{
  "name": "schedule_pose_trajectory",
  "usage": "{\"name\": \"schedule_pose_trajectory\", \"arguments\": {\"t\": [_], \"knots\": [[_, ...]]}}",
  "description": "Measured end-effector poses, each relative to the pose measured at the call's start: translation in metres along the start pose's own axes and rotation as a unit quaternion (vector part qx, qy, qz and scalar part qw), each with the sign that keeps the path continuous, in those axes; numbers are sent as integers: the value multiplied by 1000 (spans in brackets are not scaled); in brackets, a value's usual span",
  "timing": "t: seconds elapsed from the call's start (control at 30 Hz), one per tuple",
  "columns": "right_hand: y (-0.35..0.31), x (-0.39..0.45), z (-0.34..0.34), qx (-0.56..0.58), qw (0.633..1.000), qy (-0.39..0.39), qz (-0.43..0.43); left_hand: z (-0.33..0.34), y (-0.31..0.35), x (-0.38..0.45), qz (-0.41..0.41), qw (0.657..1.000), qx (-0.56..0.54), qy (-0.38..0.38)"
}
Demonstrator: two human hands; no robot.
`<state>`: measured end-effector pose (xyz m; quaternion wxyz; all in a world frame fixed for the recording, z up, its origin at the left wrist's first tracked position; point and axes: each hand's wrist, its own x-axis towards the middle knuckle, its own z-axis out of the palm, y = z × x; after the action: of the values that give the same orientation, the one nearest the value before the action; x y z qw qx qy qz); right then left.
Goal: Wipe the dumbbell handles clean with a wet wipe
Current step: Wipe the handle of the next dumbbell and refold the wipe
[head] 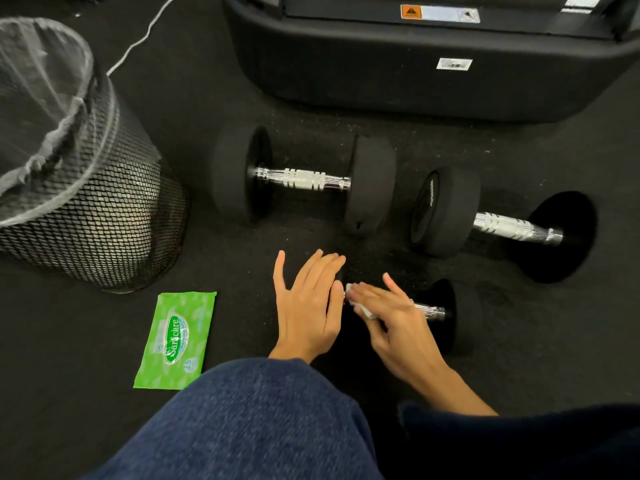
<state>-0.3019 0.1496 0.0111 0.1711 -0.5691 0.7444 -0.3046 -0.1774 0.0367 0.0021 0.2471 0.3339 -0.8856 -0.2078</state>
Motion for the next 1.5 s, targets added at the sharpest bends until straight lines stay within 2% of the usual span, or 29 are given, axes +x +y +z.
{"name": "schedule_pose_trajectory", "arguments": {"t": [0.1, 0.27, 0.4, 0.57, 0.73, 0.8, 0.9, 1.03, 1.13, 1.23, 1.4, 1.5], "knots": [[7, -12, -3, 14, 999, -15, -25, -1, 0, 1, 1, 1000, -2, 1], [9, 1, -2, -2, 1000, 12, -11, 0, 2, 7, -22, 1000, -4, -6], [9, -13, 4, -77, 995, -5, -69, -2, 1, 15, -27, 999, 4, -26], [9, -9, 4, -162, 983, 71, -41, 0, 2, 24, -52, 998, -11, -29], [22, -18, 16, -246, 964, 37, -95, 2, 2, 44, -77, 994, -1, -72], [29, -20, 14, -268, 958, 50, -85, 3, 1, 50, -90, 992, -5, -86], [24, -10, 16, -278, 957, 65, -53, 5, 1, 60, -110, 988, -15, -103], [20, -8, 26, -303, 948, 31, -93, 6, 0, 67, -115, 986, -9, -118], [28, -12, 17, -315, 943, 35, -95, 6, 0, 66, -113, 986, -6, -118], [20, -3, 18, -297, 952, 34, -67, 5, 0, 67, -117, 986, -9, -122], [20, -3, 16, -295, 950, 8, -99, 5, 0, 65, -114, 987, -8, -116], [21, 6, 13, -282, 956, 11, -79, 5, 0, 64, -115, 986, -10, -117]]}}
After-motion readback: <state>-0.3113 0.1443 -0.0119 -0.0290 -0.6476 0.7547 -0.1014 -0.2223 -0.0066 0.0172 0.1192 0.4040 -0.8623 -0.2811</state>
